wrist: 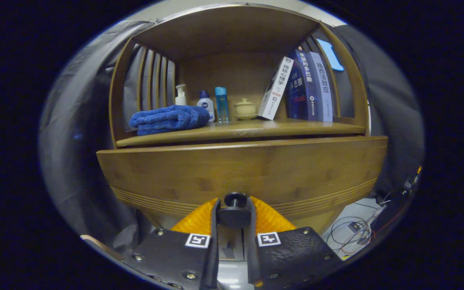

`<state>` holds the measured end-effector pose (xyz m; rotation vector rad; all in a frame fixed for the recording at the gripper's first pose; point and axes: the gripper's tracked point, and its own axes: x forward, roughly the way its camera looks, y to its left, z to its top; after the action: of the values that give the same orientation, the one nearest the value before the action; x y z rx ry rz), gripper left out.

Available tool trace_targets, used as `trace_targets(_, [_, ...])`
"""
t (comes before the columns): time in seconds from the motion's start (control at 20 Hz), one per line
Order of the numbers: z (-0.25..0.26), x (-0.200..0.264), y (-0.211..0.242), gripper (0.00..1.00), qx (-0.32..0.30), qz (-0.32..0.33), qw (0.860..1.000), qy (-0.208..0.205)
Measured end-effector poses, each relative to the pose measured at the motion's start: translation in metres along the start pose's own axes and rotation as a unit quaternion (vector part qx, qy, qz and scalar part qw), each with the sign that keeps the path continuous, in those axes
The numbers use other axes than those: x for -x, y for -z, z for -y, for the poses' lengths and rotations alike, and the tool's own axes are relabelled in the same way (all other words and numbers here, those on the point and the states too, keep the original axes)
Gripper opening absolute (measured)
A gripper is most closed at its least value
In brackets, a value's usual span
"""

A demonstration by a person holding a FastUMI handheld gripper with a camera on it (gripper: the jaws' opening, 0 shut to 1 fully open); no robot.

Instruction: Pull open the drawer, take out the items inside it, and place them on the countertop above the cabinet.

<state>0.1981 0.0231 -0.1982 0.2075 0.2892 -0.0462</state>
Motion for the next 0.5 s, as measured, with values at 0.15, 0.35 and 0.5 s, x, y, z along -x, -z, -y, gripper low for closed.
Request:
trace_targets(0.15, [-0.001, 0.030, 0.007, 0.29, 0.002, -0.001, 1.000, 0.000])
trace_targets(0.35, [-0.002, 0.063, 0.016, 0.28, -0.001, -0.007, 1.000, -0.002])
trace_targets(0.5, [-0.002, 0.083, 0.028, 0.29, -0.003, -0.018, 1.000, -0.005])
